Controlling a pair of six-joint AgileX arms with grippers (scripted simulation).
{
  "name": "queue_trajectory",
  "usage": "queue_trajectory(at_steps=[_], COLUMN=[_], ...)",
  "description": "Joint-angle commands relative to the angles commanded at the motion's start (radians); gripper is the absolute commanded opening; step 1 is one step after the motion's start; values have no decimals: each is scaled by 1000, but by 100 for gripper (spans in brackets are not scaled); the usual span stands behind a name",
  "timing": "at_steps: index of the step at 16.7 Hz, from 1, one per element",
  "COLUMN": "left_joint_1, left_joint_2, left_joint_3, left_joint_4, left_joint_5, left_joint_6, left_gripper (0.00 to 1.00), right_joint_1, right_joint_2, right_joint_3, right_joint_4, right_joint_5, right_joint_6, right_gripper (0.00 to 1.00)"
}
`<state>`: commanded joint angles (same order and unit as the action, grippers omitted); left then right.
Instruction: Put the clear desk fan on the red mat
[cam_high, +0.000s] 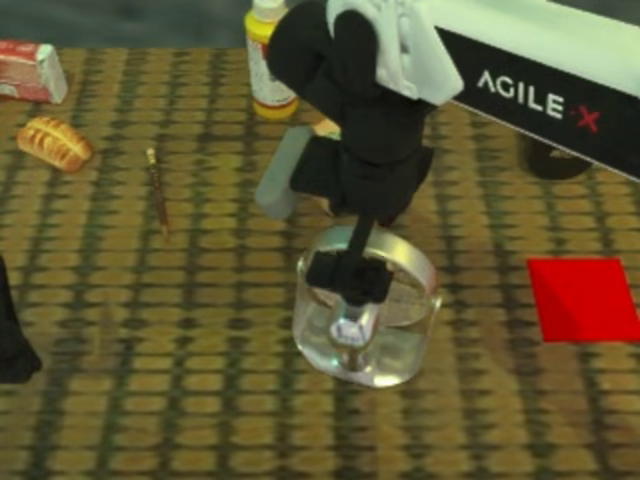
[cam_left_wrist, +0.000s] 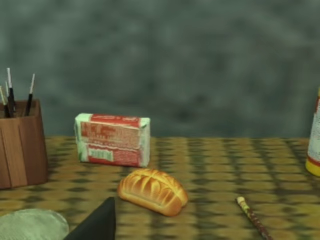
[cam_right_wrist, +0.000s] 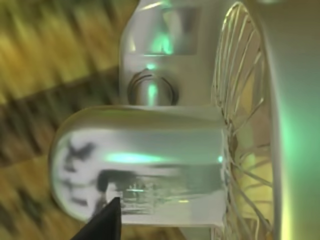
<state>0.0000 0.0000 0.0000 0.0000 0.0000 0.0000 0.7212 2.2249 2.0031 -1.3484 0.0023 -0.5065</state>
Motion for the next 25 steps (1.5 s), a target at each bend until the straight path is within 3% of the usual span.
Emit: queue_trajectory(at_steps=[11,21,25], left_joint_1=[0,0,0], left_joint_2=[0,0,0], left_joint_3=[0,0,0], left_joint_4=[0,0,0], left_joint_5=[0,0,0], left_joint_6=[0,0,0], left_gripper=[100,100,100], right_joint_1=[0,-2,-1], right_joint_2=[0,-3,16], right_joint_3=[0,4,122], right_joint_4=[0,-4,-102], right_joint_5=[0,0,0], right_joint_6=[0,0,3], right_gripper=[2,0,0])
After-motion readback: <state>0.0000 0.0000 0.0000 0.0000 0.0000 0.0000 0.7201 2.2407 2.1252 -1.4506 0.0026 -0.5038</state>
